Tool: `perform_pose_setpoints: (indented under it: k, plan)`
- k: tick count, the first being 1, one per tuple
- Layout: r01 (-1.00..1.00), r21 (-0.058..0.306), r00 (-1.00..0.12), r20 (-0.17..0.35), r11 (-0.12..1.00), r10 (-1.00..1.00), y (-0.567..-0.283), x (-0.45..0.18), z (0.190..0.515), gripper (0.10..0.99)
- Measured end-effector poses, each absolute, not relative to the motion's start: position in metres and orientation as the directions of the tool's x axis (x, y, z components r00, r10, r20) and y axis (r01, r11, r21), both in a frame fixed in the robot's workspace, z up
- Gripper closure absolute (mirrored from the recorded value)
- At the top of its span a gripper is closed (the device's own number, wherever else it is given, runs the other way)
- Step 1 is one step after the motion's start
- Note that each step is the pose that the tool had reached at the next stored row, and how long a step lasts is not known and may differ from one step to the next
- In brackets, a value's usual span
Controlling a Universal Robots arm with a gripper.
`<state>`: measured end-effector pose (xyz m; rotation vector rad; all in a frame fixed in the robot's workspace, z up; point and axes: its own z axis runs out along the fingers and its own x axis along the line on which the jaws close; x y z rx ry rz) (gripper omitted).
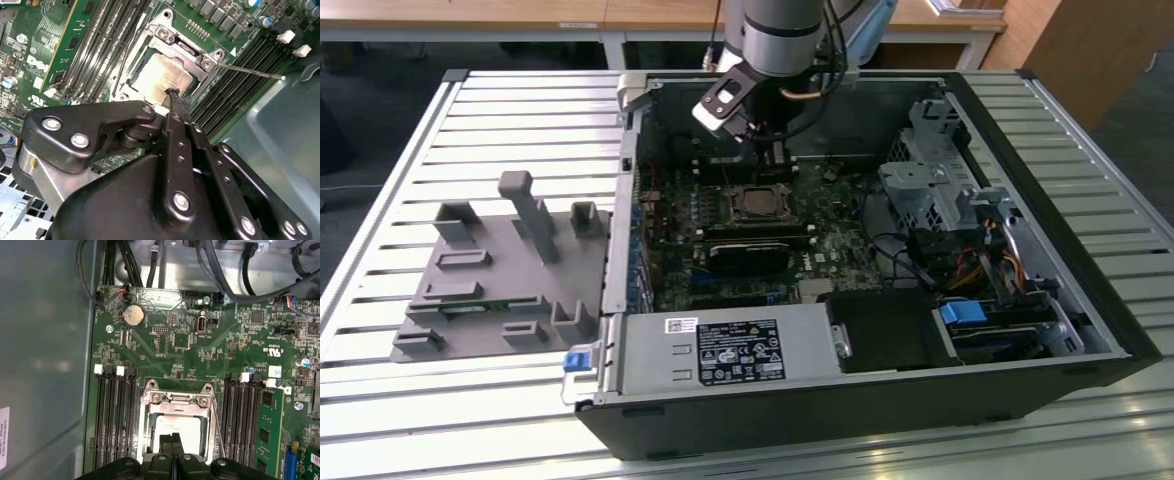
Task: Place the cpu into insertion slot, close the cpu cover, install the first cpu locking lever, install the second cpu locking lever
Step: 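Install the first cpu locking lever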
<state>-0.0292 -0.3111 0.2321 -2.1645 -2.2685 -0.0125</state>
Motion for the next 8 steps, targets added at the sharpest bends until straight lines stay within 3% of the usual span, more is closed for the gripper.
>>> perform_pose_setpoints:
  k: [8]
  plan:
    - [0.999,0.002,-0.047,0.009,0.047,0.999,-0.3111,-0.0294,0.2330,0.980]
